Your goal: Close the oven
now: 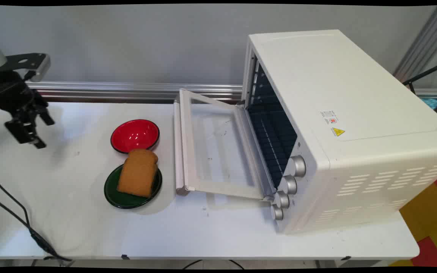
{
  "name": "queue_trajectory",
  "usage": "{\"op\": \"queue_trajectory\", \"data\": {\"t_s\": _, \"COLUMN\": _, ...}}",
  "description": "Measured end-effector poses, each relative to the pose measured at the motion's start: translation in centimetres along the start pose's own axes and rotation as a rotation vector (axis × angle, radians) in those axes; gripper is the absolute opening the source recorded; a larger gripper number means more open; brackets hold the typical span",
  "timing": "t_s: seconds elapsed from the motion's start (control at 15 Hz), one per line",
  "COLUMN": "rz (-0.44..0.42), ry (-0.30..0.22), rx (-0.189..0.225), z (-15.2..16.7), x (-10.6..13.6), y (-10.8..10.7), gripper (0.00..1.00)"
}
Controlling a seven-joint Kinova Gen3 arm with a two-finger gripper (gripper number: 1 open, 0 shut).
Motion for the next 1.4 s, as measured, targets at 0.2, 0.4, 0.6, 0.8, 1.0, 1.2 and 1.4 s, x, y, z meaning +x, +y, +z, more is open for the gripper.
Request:
{"op": "queue_trajectory", "data": {"t_s": 0.2, "rz": 0.020, "ry": 0.119, "rx": -0.012, "z": -0.6, "x": 1.7, "y": -0.1, "gripper": 1.00}}
{"op": "queue_trajectory", "data": {"t_s": 0.4, "rz": 0.033, "ry": 0.225, "rx": -0.032, "z": -1.1, "x": 3.1, "y": 0.1, "gripper": 1.00}}
{"op": "queue_trajectory", "data": {"t_s": 0.6, "rz": 0.049, "ry": 0.343, "rx": -0.062, "z": -1.1, "x": 4.6, "y": 0.6, "gripper": 1.00}}
{"op": "queue_trajectory", "data": {"t_s": 0.8, "rz": 0.067, "ry": 0.391, "rx": -0.064, "z": -0.8, "x": 5.3, "y": 0.7, "gripper": 1.00}}
{"op": "queue_trajectory", "data": {"t_s": 1.0, "rz": 0.092, "ry": 0.440, "rx": -0.048, "z": 0.0, "x": 6.1, "y": 0.1, "gripper": 1.00}}
{"op": "queue_trajectory", "data": {"t_s": 1.2, "rz": 0.111, "ry": 0.478, "rx": -0.040, "z": 0.7, "x": 6.8, "y": -0.5, "gripper": 1.00}}
{"op": "queue_trajectory", "data": {"t_s": 1.4, "rz": 0.131, "ry": 0.515, "rx": -0.043, "z": 1.4, "x": 7.4, "y": -0.9, "gripper": 0.00}}
